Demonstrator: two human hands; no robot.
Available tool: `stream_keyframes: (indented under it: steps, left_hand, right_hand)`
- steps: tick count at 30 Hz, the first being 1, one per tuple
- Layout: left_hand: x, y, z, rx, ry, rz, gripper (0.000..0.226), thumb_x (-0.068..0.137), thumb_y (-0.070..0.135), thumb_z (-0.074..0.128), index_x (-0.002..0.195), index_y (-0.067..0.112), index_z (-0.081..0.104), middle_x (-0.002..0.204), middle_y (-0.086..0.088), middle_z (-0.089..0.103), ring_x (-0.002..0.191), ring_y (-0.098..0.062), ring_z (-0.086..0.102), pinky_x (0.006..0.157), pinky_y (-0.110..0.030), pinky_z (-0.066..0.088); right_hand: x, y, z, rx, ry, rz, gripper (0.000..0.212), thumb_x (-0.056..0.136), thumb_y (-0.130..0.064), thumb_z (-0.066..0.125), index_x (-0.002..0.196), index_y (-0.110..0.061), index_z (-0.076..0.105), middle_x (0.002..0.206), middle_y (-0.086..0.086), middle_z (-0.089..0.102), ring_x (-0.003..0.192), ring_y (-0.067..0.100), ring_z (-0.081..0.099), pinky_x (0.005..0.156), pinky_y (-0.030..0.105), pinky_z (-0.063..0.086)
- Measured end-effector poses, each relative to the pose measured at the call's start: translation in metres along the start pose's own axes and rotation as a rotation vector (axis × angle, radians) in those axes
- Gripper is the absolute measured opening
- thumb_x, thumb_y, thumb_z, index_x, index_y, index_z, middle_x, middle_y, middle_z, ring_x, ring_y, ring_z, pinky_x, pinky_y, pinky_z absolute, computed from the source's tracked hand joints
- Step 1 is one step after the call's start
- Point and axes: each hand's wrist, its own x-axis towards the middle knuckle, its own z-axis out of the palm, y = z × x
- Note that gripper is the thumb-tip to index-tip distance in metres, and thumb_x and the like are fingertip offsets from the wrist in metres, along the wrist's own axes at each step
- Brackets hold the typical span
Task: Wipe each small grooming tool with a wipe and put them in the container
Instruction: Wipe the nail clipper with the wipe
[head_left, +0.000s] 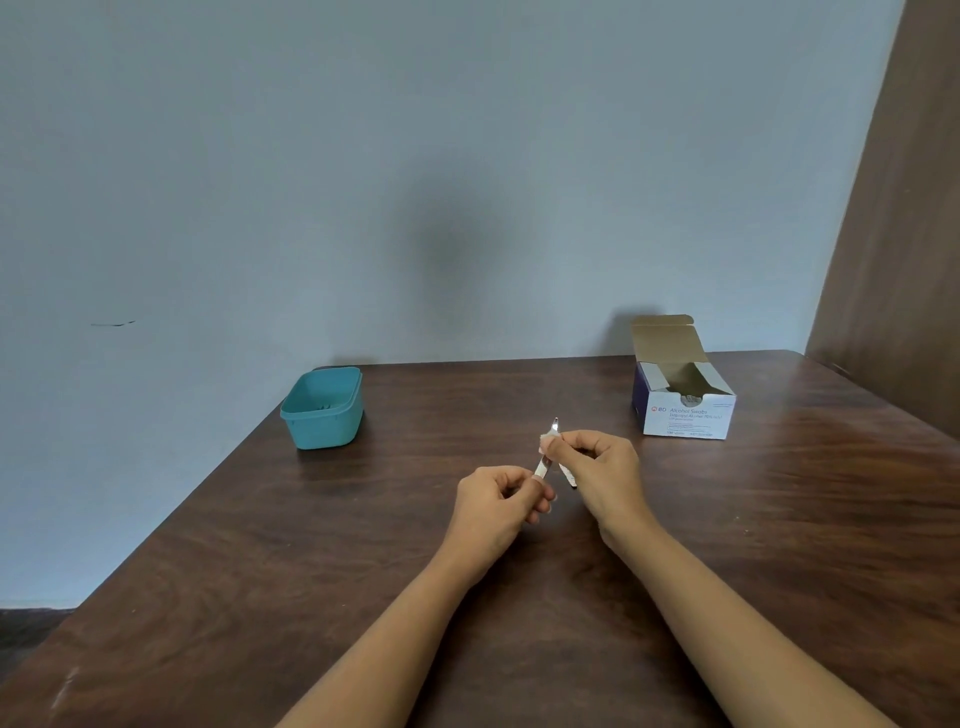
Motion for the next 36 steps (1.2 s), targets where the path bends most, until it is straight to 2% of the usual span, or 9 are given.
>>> stream_keyframes:
  steps: [4, 9, 12, 16, 21, 26, 29, 32, 36]
  left_hand:
    - [0.000, 0.002, 0.000, 0.004, -0.007, -0.006, 0.024, 0.090, 0.010, 0.054, 0.078, 0.006, 0.074, 0.063, 0.003, 0.065, 0.051, -0.001, 0.053, 0.053, -0.011, 0.042]
    - [0.000, 0.001, 0.001, 0.031, -0.023, 0.012, 0.023, 0.090, 0.011, 0.054, 0.078, 0.007, 0.073, 0.063, 0.003, 0.065, 0.052, -0.003, 0.053, 0.054, -0.012, 0.042]
    - [0.000, 0.002, 0.001, 0.044, -0.033, 0.029, 0.023, 0.090, 0.012, 0.054, 0.077, 0.008, 0.073, 0.063, 0.003, 0.066, 0.053, -0.003, 0.053, 0.055, -0.013, 0.043]
    - [0.000, 0.003, 0.002, 0.047, -0.048, 0.046, 0.023, 0.090, 0.012, 0.054, 0.077, 0.008, 0.073, 0.063, 0.003, 0.065, 0.054, -0.004, 0.053, 0.055, -0.013, 0.042]
    - [0.000, 0.004, 0.004, 0.048, -0.064, 0.075, 0.023, 0.089, 0.011, 0.054, 0.076, 0.009, 0.073, 0.063, 0.003, 0.064, 0.053, -0.003, 0.052, 0.055, -0.012, 0.042]
    - [0.001, 0.002, 0.003, 0.037, -0.055, 0.056, 0.023, 0.089, 0.010, 0.055, 0.076, 0.008, 0.074, 0.062, 0.004, 0.064, 0.053, -0.003, 0.052, 0.055, -0.012, 0.042]
    - [0.001, 0.002, 0.003, 0.036, -0.062, 0.058, 0.023, 0.089, 0.009, 0.054, 0.075, 0.009, 0.073, 0.062, 0.003, 0.064, 0.052, -0.003, 0.052, 0.054, -0.012, 0.042]
    - [0.001, 0.002, 0.004, 0.047, -0.066, 0.064, 0.023, 0.089, 0.009, 0.054, 0.075, 0.011, 0.073, 0.062, 0.003, 0.064, 0.052, -0.003, 0.052, 0.054, -0.012, 0.041]
    - [0.000, 0.003, 0.004, 0.063, -0.076, 0.079, 0.024, 0.089, 0.010, 0.055, 0.074, 0.013, 0.073, 0.062, 0.004, 0.064, 0.053, -0.002, 0.052, 0.054, -0.012, 0.041]
  right_hand:
    - [0.001, -0.006, -0.002, 0.192, -0.055, 0.181, 0.008, 0.084, -0.010, 0.068, 0.081, -0.011, 0.075, 0.073, -0.005, 0.068, 0.068, -0.004, 0.059, 0.062, 0.010, 0.040]
    - [0.003, -0.007, -0.003, 0.312, -0.031, 0.307, 0.006, 0.076, -0.013, 0.075, 0.080, -0.009, 0.075, 0.068, -0.004, 0.067, 0.069, 0.006, 0.051, 0.064, 0.022, 0.035]
    - [0.003, -0.007, -0.003, 0.338, 0.024, 0.320, 0.005, 0.074, -0.013, 0.078, 0.073, -0.009, 0.074, 0.058, -0.008, 0.065, 0.064, 0.005, 0.049, 0.064, 0.022, 0.035]
    - [0.003, -0.007, -0.002, 0.355, 0.101, 0.326, 0.011, 0.072, -0.018, 0.080, 0.066, -0.011, 0.073, 0.059, -0.005, 0.065, 0.066, 0.008, 0.050, 0.066, 0.023, 0.037]
    - [0.004, -0.013, -0.002, 0.342, 0.133, 0.316, 0.021, 0.083, -0.014, 0.070, 0.063, -0.010, 0.066, 0.043, -0.013, 0.056, 0.055, 0.004, 0.044, 0.056, 0.018, 0.034]
    - [0.009, -0.012, -0.006, 0.398, 0.041, 0.373, 0.006, 0.084, -0.009, 0.068, 0.081, -0.005, 0.072, 0.061, -0.002, 0.055, 0.049, 0.003, 0.041, 0.042, 0.013, 0.031]
    - [0.010, -0.011, -0.007, 0.401, 0.047, 0.385, 0.003, 0.078, -0.010, 0.073, 0.076, -0.008, 0.072, 0.061, -0.002, 0.057, 0.053, 0.004, 0.038, 0.041, 0.015, 0.029]
    - [0.006, -0.015, -0.006, 0.405, 0.100, 0.380, 0.010, 0.075, -0.012, 0.077, 0.070, -0.008, 0.069, 0.048, -0.008, 0.056, 0.040, 0.001, 0.042, 0.038, 0.014, 0.031]
    - [0.001, -0.021, -0.007, 0.371, 0.141, 0.332, 0.012, 0.076, -0.017, 0.078, 0.071, -0.009, 0.070, 0.055, -0.008, 0.057, 0.040, -0.002, 0.047, 0.046, 0.013, 0.036]
